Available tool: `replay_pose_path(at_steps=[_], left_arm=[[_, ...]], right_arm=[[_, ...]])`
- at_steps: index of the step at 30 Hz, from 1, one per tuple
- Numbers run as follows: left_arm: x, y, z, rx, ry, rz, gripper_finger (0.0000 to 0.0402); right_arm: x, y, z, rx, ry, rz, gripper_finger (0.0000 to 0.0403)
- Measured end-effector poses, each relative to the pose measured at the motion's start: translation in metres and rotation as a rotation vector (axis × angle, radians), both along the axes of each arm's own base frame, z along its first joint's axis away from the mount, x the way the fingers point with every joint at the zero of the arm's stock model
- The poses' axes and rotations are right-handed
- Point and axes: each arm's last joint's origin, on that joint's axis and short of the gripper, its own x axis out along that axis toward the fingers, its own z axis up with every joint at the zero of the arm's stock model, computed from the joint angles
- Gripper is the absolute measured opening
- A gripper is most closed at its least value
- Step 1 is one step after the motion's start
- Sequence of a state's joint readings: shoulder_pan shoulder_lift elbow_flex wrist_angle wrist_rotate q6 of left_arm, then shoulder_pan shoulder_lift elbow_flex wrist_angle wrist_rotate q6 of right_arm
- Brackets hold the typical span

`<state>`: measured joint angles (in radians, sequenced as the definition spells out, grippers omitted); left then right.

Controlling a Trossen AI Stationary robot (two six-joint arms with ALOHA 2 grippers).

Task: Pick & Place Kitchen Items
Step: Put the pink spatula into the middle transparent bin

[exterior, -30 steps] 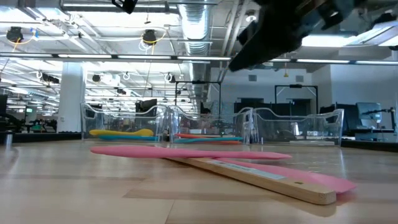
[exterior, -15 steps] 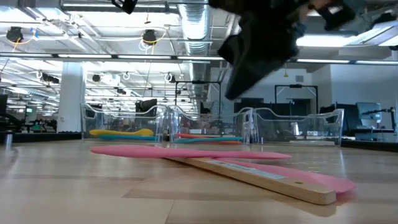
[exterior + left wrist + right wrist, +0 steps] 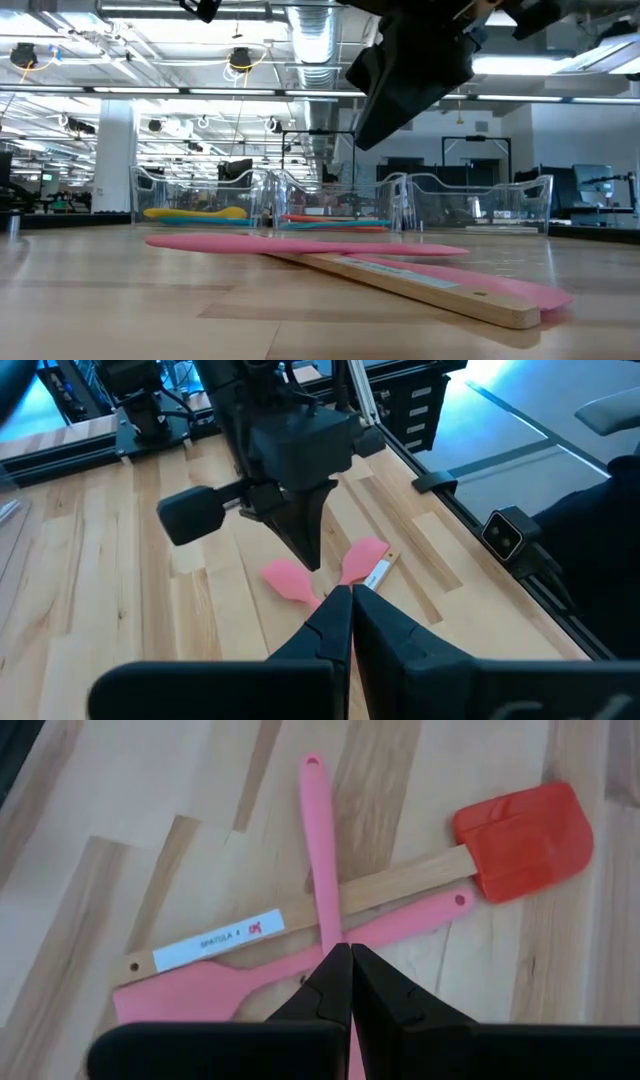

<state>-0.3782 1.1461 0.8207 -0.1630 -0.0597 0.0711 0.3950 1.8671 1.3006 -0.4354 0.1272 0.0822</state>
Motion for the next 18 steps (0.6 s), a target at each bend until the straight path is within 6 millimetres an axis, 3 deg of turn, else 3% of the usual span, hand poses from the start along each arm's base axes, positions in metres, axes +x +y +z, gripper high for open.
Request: replay_pose_path(at_steps=[18], left_arm=[[0.0002,-0.0002,0.0004,-0.010,-0.002,0.001,0.0002]], right_arm=[[0.0002,-0.0001,0.0001,0.045,0.006,-0.062,0.0000]])
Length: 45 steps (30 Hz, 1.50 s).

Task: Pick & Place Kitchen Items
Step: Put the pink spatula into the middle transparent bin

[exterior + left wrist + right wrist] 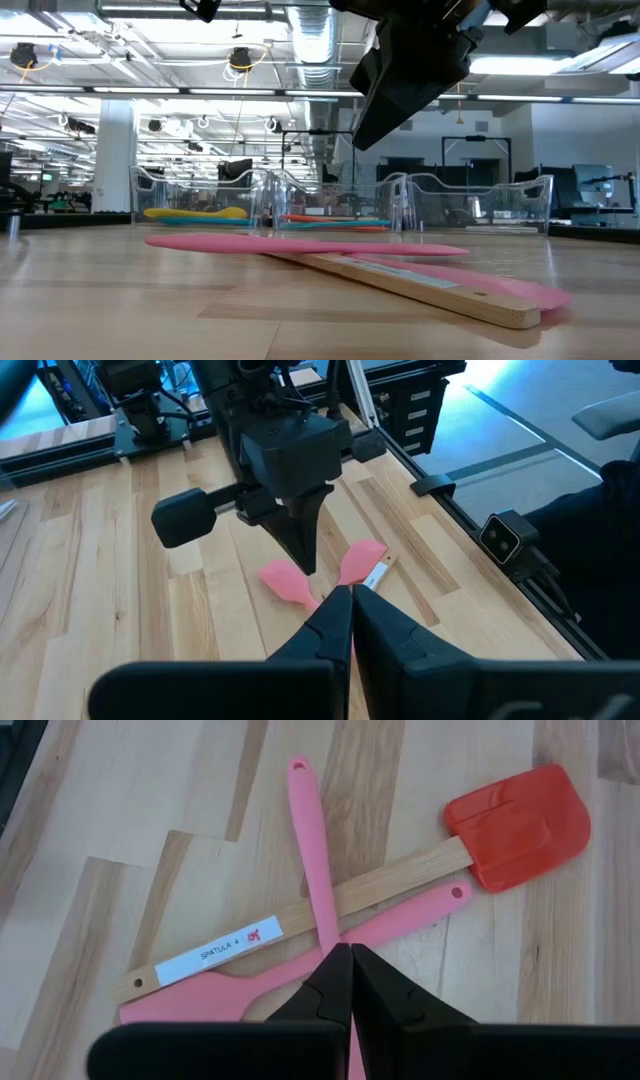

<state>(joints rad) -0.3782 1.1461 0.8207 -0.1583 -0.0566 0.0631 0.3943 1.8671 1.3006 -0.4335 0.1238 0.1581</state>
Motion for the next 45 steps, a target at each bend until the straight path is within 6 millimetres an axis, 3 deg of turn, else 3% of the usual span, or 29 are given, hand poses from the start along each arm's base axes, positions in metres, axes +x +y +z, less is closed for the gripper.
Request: replay_pose_path(at_steps=[16,26,45], left_arm=[[0.000,0.000,-0.002,0.008,-0.006,0.000,0.0002],[-0.006,0.002,-0.036,0.020,0.038,0.002,0.0002],[-0.004,0.002,-0.034,0.007,-0.005,-0.001,0.0002]], right_arm=[[0.001,-0.003,0.000,0.000,0.000,-0.008,0.0000],[0.004,-0.006,0.001,0.003,-0.022,-0.013,0.0000],[0.004,-0.005,0.001,0.020,-0.019,-0.039,0.0000]])
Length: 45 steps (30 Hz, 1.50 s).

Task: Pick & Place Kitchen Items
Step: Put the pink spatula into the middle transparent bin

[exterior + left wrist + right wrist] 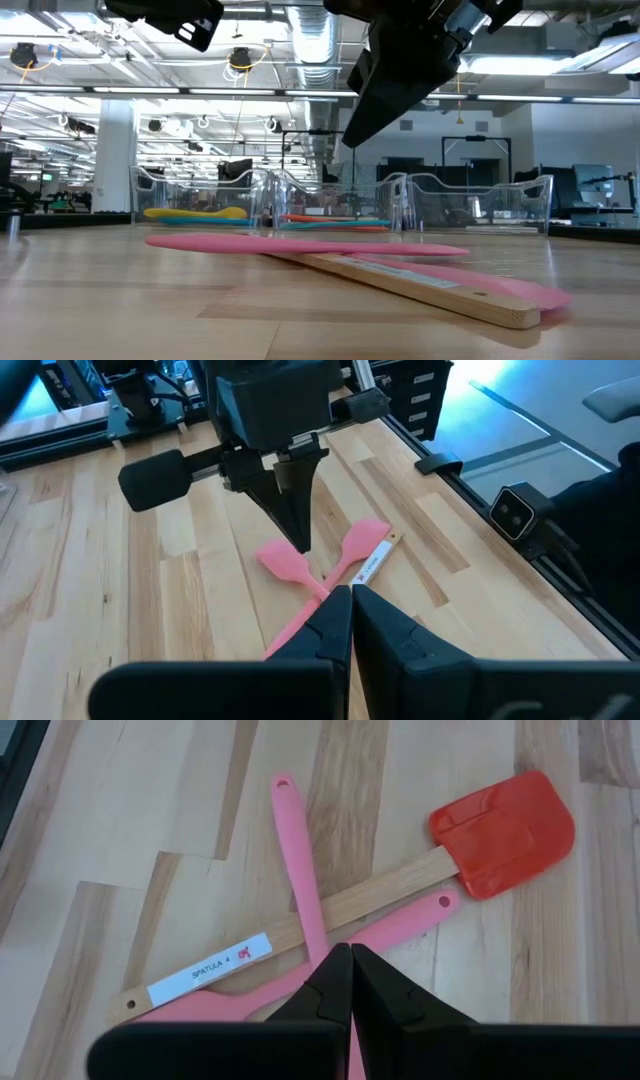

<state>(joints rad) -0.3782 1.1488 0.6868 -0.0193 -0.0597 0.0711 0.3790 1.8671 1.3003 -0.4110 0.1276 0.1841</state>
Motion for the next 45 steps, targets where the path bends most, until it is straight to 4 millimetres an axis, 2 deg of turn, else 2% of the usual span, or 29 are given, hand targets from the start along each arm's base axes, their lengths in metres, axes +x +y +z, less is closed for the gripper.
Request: replay_pose_path(at_steps=[13,21,26,30,33,45], left_arm=[[0.001,0.000,0.001,-0.005,-0.016,-0.001,0.0002],[0.001,0.000,0.002,-0.006,-0.020,-0.001,0.0002],[0.001,0.000,0.002,-0.007,-0.019,-0.001,0.0002],[0.001,0.000,0.002,-0.008,-0.019,-0.002,0.0002],[0.001,0.000,0.002,-0.009,-0.019,-0.003,0.0002],[0.001,0.000,0.002,-0.009,-0.019,-0.002,0.0002]], right_arm=[[0.001,-0.004,0.000,-0.005,0.006,-0.007,0.0008],[0.000,-0.003,-0.002,-0.002,0.028,0.084,0.0121],[0.004,-0.002,-0.022,-0.009,0.089,0.105,0.0155],[0.007,-0.001,-0.047,-0.046,0.148,0.125,0.0153],[0.008,-0.002,-0.058,-0.056,0.180,0.121,0.0146],[0.011,-0.014,-0.059,-0.049,0.192,0.086,0.0104]])
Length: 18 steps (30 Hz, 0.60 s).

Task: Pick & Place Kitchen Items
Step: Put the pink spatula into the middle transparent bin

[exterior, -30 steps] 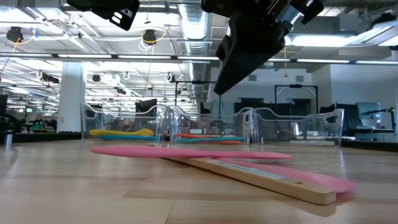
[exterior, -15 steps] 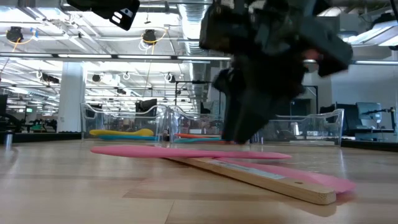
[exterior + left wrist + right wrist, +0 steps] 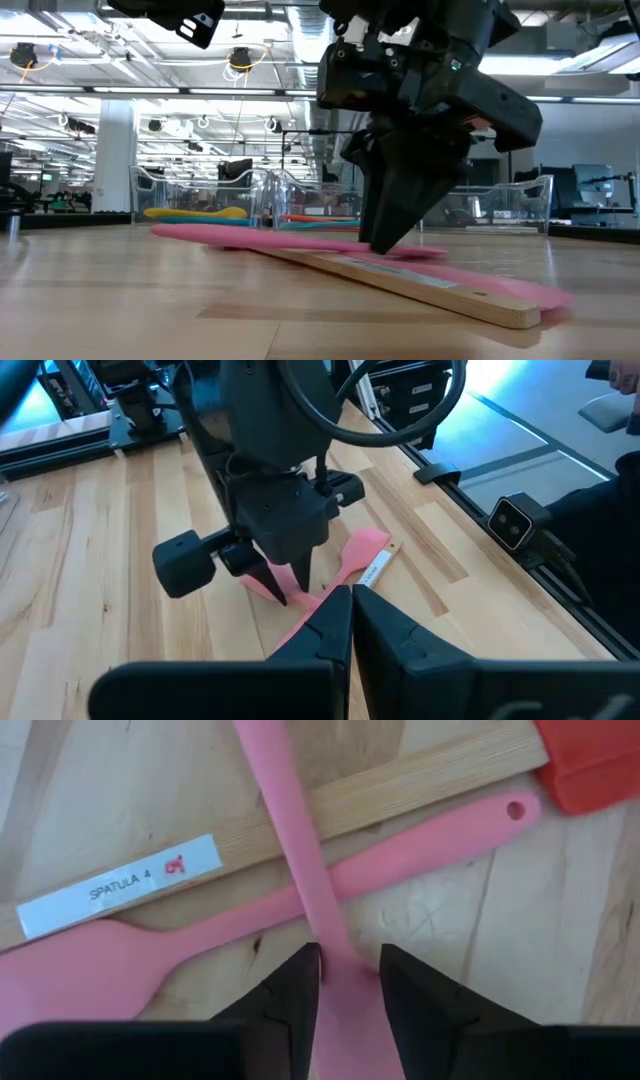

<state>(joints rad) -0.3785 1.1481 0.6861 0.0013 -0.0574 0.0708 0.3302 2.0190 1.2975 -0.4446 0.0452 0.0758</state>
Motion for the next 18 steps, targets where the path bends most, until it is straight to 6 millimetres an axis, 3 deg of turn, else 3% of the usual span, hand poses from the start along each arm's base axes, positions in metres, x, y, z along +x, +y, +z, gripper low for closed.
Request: replay_pose_path(at_steps=[12,18], left_arm=[[0.000,0.000,0.000,0.002,-0.001,0.004,0.0002],[0.000,0.000,0.000,0.001,0.000,0.003,0.0002]], right_arm=[[-0.002,-0.001,-0.008,0.000,0.008,-0.003,0.0101],[-0.001,0.000,-0.017,-0.005,0.026,0.000,0.0072]])
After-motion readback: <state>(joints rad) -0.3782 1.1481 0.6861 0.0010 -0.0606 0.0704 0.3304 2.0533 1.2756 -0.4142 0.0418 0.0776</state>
